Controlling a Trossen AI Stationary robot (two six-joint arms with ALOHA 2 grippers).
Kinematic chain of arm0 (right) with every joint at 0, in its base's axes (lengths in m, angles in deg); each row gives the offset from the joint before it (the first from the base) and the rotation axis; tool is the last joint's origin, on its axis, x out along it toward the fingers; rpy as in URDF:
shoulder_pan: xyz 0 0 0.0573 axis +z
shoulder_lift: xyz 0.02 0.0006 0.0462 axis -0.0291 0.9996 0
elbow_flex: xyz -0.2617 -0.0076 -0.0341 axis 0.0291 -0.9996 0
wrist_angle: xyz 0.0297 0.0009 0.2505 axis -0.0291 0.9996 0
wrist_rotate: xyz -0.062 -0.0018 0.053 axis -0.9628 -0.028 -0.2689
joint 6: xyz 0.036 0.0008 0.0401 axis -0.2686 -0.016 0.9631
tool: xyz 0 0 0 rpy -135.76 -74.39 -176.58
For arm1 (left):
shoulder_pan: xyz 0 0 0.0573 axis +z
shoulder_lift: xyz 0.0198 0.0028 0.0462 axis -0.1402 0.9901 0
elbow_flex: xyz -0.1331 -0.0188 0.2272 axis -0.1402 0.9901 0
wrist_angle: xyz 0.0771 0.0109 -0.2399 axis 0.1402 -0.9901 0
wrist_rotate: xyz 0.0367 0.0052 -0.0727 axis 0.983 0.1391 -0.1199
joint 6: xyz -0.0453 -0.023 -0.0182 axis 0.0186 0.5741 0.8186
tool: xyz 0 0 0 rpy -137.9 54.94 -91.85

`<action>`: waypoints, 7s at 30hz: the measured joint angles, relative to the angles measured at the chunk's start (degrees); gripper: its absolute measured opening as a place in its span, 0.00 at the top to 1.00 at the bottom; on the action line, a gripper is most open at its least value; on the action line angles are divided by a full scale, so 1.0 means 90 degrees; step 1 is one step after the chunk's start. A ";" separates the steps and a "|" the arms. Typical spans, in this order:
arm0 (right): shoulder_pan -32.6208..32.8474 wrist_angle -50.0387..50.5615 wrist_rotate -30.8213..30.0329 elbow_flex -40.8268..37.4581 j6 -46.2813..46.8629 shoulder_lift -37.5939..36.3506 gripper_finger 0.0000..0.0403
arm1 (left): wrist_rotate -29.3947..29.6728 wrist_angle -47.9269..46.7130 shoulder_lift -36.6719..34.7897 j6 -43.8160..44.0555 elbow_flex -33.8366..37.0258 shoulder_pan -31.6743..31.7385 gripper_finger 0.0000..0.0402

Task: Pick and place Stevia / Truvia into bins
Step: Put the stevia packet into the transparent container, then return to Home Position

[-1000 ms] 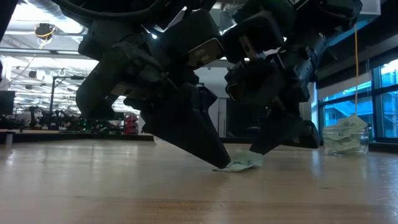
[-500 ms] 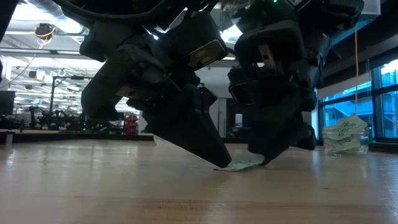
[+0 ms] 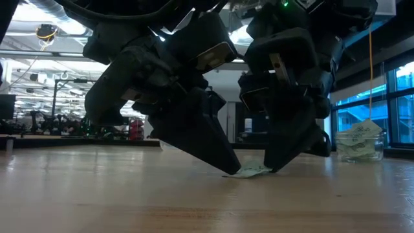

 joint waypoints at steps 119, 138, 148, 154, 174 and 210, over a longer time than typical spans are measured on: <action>-0.0085 0.6574 -0.2834 -0.0627 0.0669 -0.3640 0.91 | 0.0656 -0.1543 -0.1931 0.0894 -0.0002 0.0945 0.82; -0.0096 0.7325 -0.3029 0.1322 -0.0503 -0.4029 0.67 | 0.0198 -0.2816 -0.4585 0.0566 0.0507 0.2068 0.82; -0.1330 0.5540 -0.2328 0.1445 -0.3259 -0.4911 0.67 | -0.0230 -0.2844 -0.7521 0.0791 0.1795 0.3138 0.82; -0.2145 0.4467 -0.1491 0.0603 -0.3819 -0.5959 0.67 | -0.0356 -0.2846 -0.9013 0.1032 0.2591 0.3501 0.82; -0.2256 0.1928 -0.1370 -0.2363 -0.3645 -0.9485 0.67 | -0.0060 -0.2781 -1.2431 0.1752 0.4447 0.3859 0.82; -0.2255 0.0250 -0.1403 -0.4827 -0.3651 -1.1854 0.67 | 0.0747 -0.0899 -1.2889 0.1665 0.6807 0.3859 0.82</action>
